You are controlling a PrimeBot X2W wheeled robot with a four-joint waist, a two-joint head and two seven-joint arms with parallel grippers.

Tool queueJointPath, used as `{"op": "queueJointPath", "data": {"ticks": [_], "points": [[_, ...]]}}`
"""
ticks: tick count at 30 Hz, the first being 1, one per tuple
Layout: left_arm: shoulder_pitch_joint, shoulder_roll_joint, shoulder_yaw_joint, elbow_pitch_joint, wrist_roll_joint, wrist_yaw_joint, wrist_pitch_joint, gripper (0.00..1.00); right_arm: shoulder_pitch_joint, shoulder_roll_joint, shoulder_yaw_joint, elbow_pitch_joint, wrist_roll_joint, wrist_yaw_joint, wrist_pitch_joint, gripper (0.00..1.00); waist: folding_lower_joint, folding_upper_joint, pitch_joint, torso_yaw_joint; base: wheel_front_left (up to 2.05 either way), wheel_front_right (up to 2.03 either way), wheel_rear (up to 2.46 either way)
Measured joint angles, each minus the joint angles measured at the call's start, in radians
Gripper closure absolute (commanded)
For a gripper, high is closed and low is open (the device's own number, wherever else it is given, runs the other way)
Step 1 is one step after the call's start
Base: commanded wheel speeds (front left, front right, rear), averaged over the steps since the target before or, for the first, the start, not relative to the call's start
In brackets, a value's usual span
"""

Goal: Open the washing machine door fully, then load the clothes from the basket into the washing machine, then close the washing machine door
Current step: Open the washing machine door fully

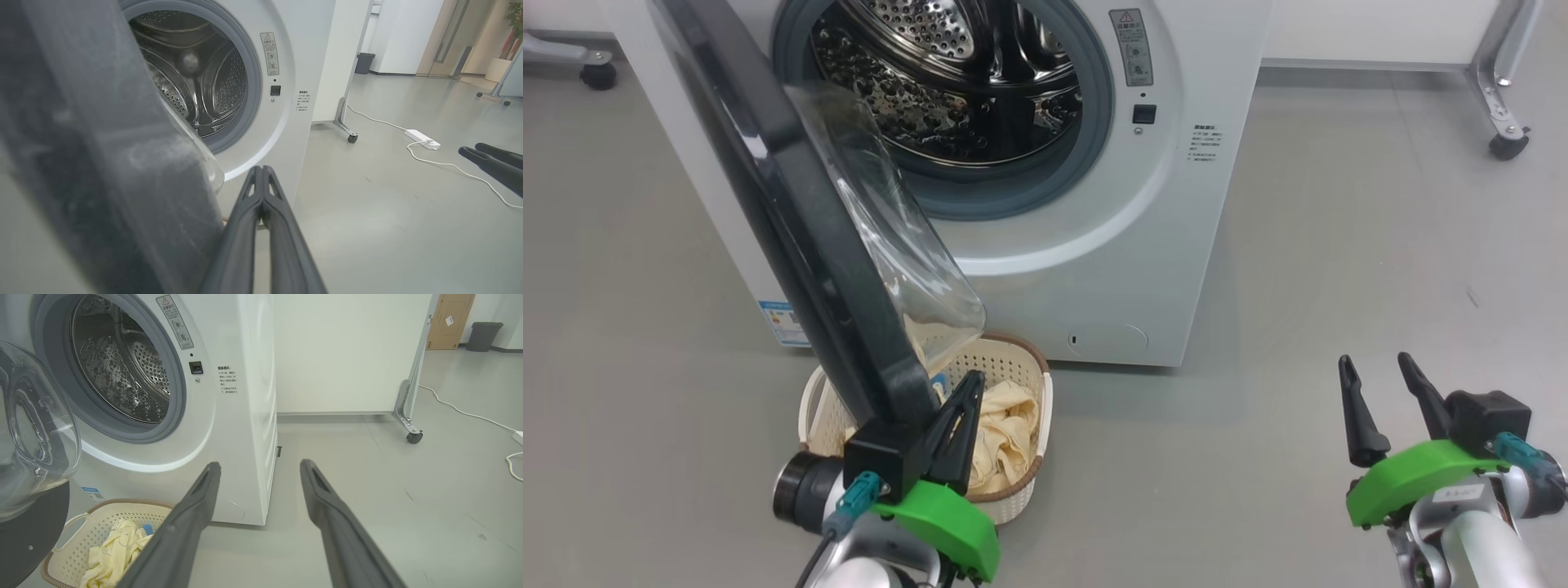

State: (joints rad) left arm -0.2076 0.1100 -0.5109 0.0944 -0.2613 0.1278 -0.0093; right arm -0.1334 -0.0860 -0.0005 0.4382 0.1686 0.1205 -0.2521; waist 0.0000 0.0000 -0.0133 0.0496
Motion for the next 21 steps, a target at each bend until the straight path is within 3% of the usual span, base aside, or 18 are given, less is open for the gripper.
{"op": "queueJointPath", "data": {"ticks": [21], "points": [[0.024, 0.016, -0.008, -0.037, -0.015, 0.015, 0.011, 1.0, 0.003, 0.002, 0.006, 0.0, 0.006, 0.0, 0.0, 0.0, 0.0, 0.0, -0.006, 0.093, 0.0, 0.0, 0.0]]}}
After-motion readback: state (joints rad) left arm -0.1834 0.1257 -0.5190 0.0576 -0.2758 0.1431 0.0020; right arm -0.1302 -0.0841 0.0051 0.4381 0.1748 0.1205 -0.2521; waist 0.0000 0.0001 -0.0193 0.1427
